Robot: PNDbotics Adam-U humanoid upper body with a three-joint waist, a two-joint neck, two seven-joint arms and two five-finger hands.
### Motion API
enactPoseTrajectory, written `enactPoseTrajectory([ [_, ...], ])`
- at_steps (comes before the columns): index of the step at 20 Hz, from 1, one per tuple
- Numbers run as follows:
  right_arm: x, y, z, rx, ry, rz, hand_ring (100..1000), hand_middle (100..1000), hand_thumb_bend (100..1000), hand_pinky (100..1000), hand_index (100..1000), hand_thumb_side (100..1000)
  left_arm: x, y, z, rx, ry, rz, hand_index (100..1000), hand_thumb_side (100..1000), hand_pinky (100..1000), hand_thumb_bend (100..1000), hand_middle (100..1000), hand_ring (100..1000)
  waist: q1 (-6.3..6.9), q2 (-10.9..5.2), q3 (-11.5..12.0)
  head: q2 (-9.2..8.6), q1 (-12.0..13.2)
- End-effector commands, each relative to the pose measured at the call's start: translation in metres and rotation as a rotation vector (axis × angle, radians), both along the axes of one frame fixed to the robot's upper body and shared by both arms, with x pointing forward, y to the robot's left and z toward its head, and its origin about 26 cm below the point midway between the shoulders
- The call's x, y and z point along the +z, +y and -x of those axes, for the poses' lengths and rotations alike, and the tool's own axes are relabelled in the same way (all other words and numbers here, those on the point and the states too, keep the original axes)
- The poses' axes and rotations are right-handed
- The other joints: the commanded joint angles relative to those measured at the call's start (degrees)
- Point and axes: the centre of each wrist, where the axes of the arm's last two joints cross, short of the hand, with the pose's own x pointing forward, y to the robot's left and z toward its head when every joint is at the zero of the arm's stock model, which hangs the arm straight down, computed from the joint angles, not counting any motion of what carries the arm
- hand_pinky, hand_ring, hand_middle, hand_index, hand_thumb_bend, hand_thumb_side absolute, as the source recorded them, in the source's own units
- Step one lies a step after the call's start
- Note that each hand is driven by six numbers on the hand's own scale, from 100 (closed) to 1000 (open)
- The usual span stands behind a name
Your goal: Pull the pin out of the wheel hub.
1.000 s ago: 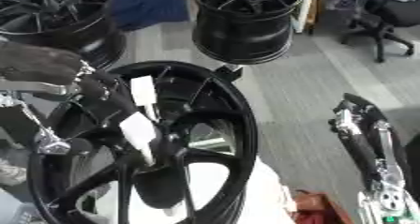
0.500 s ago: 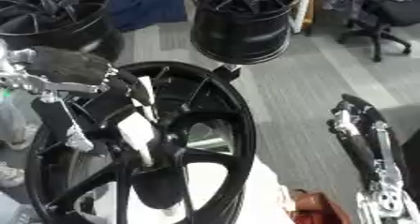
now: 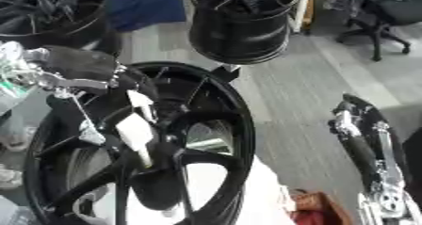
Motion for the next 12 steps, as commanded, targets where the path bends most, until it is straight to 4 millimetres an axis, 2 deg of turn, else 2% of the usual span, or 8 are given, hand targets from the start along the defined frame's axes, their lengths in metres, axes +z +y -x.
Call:
enactPoseTrajectory([
  [1,0.006,-0.001,-0.002,0.015,-0.02,0.01,568,588,100,579,806,550,0.005,-0.002,-0.004,-0.214,-0.037,-0.257,909,455,625,486,817,441,-0.08,-0.44,-0.2,-0.14,0.2],
  [8,0.006,0.0,-0.002,0.017,-0.02,0.01,568,588,100,579,806,550,-0.005,-0.003,-0.007,-0.233,0.005,-0.249,847,405,585,392,736,395,-0.08,-0.42,-0.2,-0.14,0.2],
  [12,0.006,-0.001,-0.002,0.018,-0.02,0.011,568,588,100,579,806,549,-0.005,-0.005,-0.005,-0.245,0.022,-0.233,787,347,504,328,653,322,-0.04,-0.46,-0.2,-0.14,0.2],
])
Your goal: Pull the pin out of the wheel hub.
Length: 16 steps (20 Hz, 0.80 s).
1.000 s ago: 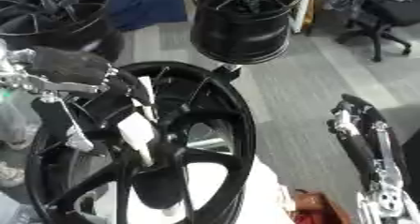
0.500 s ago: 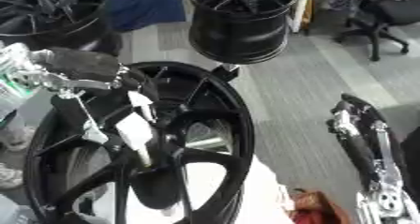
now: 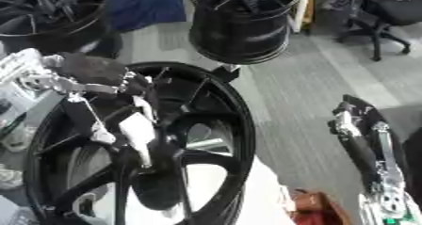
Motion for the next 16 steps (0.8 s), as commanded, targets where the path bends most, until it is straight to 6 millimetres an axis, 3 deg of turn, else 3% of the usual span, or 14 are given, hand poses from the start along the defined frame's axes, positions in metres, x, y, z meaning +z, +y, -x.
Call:
enactPoseTrajectory([
  [1,0.007,-0.002,-0.002,0.01,-0.022,0.012,568,588,100,579,806,550,0.009,-0.002,0.002,-0.241,-0.021,-0.231,776,336,487,320,640,311,-0.03,-0.48,0.0,-0.14,0.1],
  [5,0.007,-0.002,-0.002,0.011,-0.022,0.013,568,588,100,579,806,549,0.009,-0.004,0.006,-0.252,0.0,-0.211,747,287,454,267,600,295,0.03,-0.53,0.0,-0.14,0.1],
  [9,0.007,-0.002,-0.002,0.011,-0.022,0.014,568,588,100,579,806,549,0.007,-0.007,0.009,-0.261,0.034,-0.189,658,206,403,176,487,251,0.1,-0.61,0.0,-0.14,0.1],
  [14,0.006,-0.002,-0.002,0.011,-0.022,0.014,568,588,100,579,806,549,0.009,-0.009,0.013,-0.252,0.061,-0.165,651,201,400,170,480,247,0.12,-0.65,0.0,-0.14,0.1],
  [15,0.006,-0.002,-0.002,0.01,-0.021,0.014,568,587,100,579,806,549,0.009,-0.008,0.013,-0.247,0.066,-0.16,532,190,345,100,338,189,0.1,-0.67,0.1,-0.14,0.0],
  [16,0.006,-0.002,-0.002,0.009,-0.021,0.014,568,587,100,579,806,549,0.01,-0.006,0.012,-0.234,0.074,-0.144,529,191,343,100,335,188,0.07,-0.69,0.1,-0.14,-0.1],
])
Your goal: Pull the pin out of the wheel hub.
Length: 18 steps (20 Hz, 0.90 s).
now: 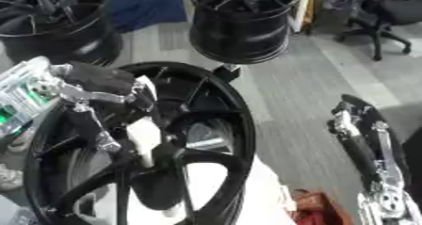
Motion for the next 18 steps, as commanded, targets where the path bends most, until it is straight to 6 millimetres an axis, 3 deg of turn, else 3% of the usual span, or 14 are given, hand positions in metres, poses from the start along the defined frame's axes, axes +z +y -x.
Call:
enactPoseTrajectory([
  [1,0.006,-0.003,-0.001,0.005,-0.018,0.013,568,587,100,579,806,549,0.016,0.011,-0.001,-0.171,-0.04,-0.142,528,193,340,100,332,188,-0.11,-0.66,0.1,-0.14,-0.1],
  [11,0.005,-0.004,-0.001,-0.008,-0.018,0.011,568,587,100,579,806,548,0.067,0.059,0.006,-0.012,-0.029,0.066,524,202,327,100,317,189,-0.32,-0.6,0.7,-0.14,-0.6],
  [15,0.004,-0.005,0.0,-0.021,-0.017,0.009,568,587,100,579,806,549,0.08,0.102,0.005,0.132,0.0,0.123,532,198,330,100,323,193,-0.33,-0.71,1.5,-0.14,-1.0],
  [18,0.004,-0.006,0.001,-0.031,-0.016,0.01,568,587,100,579,806,549,0.081,0.147,0.003,0.301,0.02,0.163,552,196,342,100,343,201,-0.27,-0.73,2.2,-0.14,-1.5],
])
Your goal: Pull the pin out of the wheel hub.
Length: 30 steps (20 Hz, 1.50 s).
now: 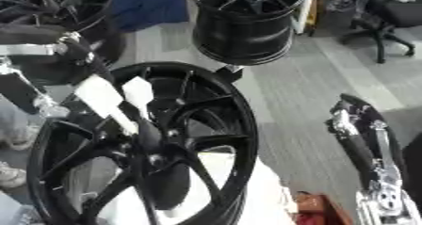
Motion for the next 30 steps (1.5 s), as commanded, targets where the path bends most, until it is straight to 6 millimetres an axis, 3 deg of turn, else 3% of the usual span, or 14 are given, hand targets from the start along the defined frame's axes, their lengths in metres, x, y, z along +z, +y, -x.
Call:
enactPoseTrajectory([
  [1,0.006,-0.004,0.0,-0.014,-0.02,0.011,567,587,100,579,806,549,0.02,0.054,0.002,0.103,-0.03,-0.058,568,195,350,100,360,208,-0.05,-0.56,0.4,-0.14,-0.6],
  [5,0.006,-0.005,0.0,-0.023,-0.02,0.012,567,587,100,579,806,548,0.008,0.121,0.007,0.387,0.019,-0.062,745,193,412,100,542,280,-0.08,-0.48,1.2,-0.14,-1.1],
  [6,0.005,-0.005,0.0,-0.025,-0.02,0.012,567,587,100,579,806,548,0.004,0.138,0.01,0.46,0.034,-0.064,796,190,433,153,597,308,-0.1,-0.49,1.4,-0.14,-1.2],
  [7,0.005,-0.005,0.0,-0.026,-0.02,0.012,567,587,100,579,806,547,-0.001,0.153,0.013,0.532,0.051,-0.063,843,245,464,234,671,353,-0.12,-0.51,1.5,-0.14,-1.2],
  [8,0.006,-0.005,0.0,-0.027,-0.021,0.012,567,587,100,579,806,547,-0.008,0.169,0.016,0.606,0.069,-0.056,872,435,481,291,719,380,-0.17,-0.52,1.6,-0.14,-1.3],
  [9,0.006,-0.005,0.0,-0.026,-0.021,0.012,567,587,100,579,806,547,-0.017,0.183,0.02,0.676,0.087,-0.047,872,435,481,291,719,380,-0.2,-0.55,1.6,-0.14,-1.2],
  [10,0.005,-0.005,0.001,-0.028,-0.02,0.011,567,587,100,579,806,547,-0.026,0.197,0.025,0.747,0.107,-0.035,904,666,507,374,792,422,-0.3,-0.56,1.6,-0.14,-1.2],
  [11,0.005,-0.005,0.001,-0.029,-0.019,0.01,567,586,100,579,806,546,-0.036,0.21,0.029,0.816,0.125,-0.021,911,737,514,396,816,435,-0.38,-0.57,1.6,-0.14,-1.2],
  [13,0.005,-0.006,0.001,-0.034,-0.017,0.01,567,586,100,579,806,546,-0.051,0.233,0.037,0.951,0.148,0.018,922,841,529,405,857,463,-0.5,-0.54,1.6,-0.14,-1.1],
  [16,0.005,-0.005,0.002,-0.037,-0.018,0.007,567,586,100,579,806,547,-0.067,0.26,0.047,1.13,0.158,0.08,922,874,533,359,865,473,-0.61,-0.5,1.8,-0.14,-1.2],
  [20,0.005,-0.005,0.001,-0.034,-0.019,0.007,567,586,100,579,806,546,-0.081,0.272,0.062,1.229,0.101,0.155,900,765,522,127,812,465,-0.68,-0.39,2.3,-0.14,-1.4],
  [24,0.005,-0.005,0.001,-0.039,-0.022,0.002,567,586,100,579,806,547,-0.098,0.26,0.071,1.216,0.047,0.307,852,709,511,100,741,451,-0.95,-0.32,2.7,-0.14,-1.5],
  [30,0.006,-0.003,0.0,-0.036,-0.027,-0.005,566,586,100,579,806,544,-0.139,0.218,0.086,1.148,0.026,0.574,810,705,507,100,655,457,-1.61,-0.01,2.9,-0.14,-1.3],
])
